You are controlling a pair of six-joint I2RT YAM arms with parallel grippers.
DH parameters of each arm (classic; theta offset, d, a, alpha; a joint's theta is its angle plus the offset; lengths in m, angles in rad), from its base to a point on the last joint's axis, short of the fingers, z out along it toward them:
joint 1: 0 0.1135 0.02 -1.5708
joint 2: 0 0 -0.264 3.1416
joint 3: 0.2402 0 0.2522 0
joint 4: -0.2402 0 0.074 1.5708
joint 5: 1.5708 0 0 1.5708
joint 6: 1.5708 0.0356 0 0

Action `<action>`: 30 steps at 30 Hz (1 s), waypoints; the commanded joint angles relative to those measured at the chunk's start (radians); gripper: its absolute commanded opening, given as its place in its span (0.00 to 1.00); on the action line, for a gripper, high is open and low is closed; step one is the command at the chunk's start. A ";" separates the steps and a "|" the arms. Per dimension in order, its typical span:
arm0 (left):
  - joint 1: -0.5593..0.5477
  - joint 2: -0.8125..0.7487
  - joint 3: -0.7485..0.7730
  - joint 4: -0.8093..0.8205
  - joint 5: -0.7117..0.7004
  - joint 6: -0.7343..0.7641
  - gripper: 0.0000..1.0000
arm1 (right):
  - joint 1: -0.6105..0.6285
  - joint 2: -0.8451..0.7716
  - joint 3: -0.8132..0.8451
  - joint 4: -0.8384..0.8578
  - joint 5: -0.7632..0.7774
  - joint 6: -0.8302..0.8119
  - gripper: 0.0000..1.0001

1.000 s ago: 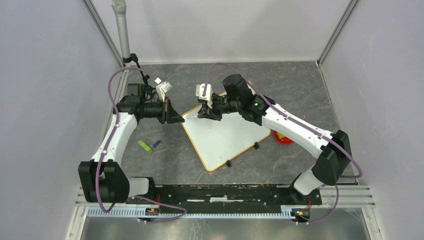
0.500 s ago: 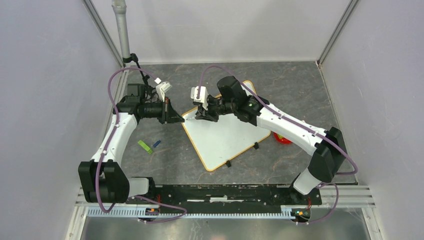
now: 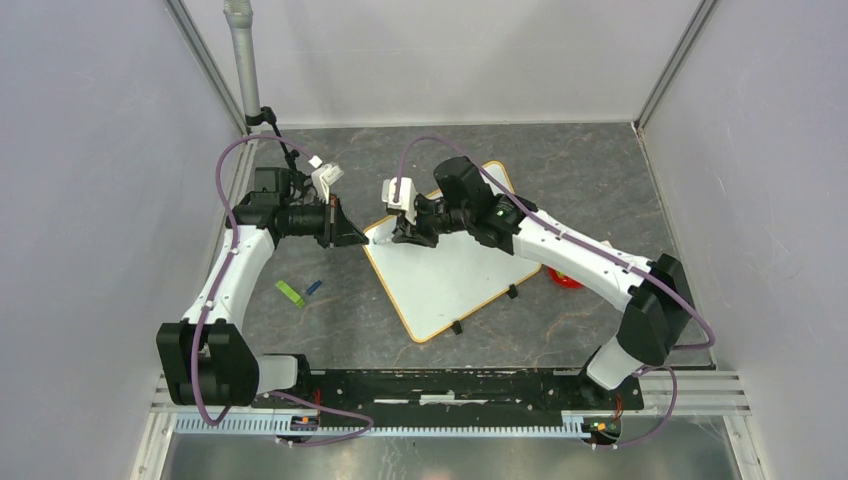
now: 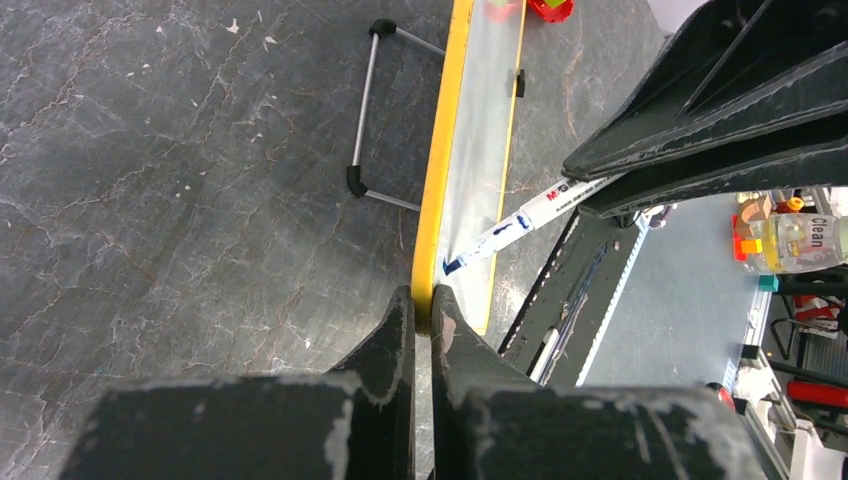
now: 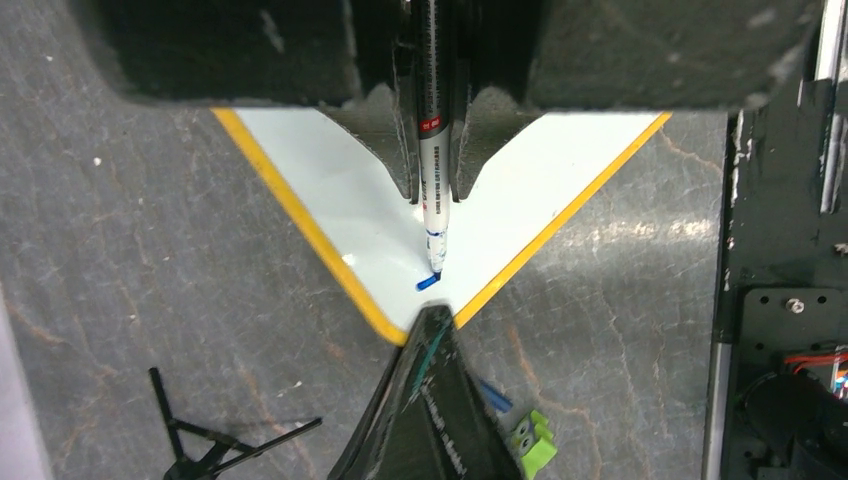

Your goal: Write a sentence on the whiteboard

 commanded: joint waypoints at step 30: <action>-0.003 -0.027 -0.009 0.030 0.015 0.014 0.02 | 0.019 -0.018 0.053 0.040 0.014 0.056 0.00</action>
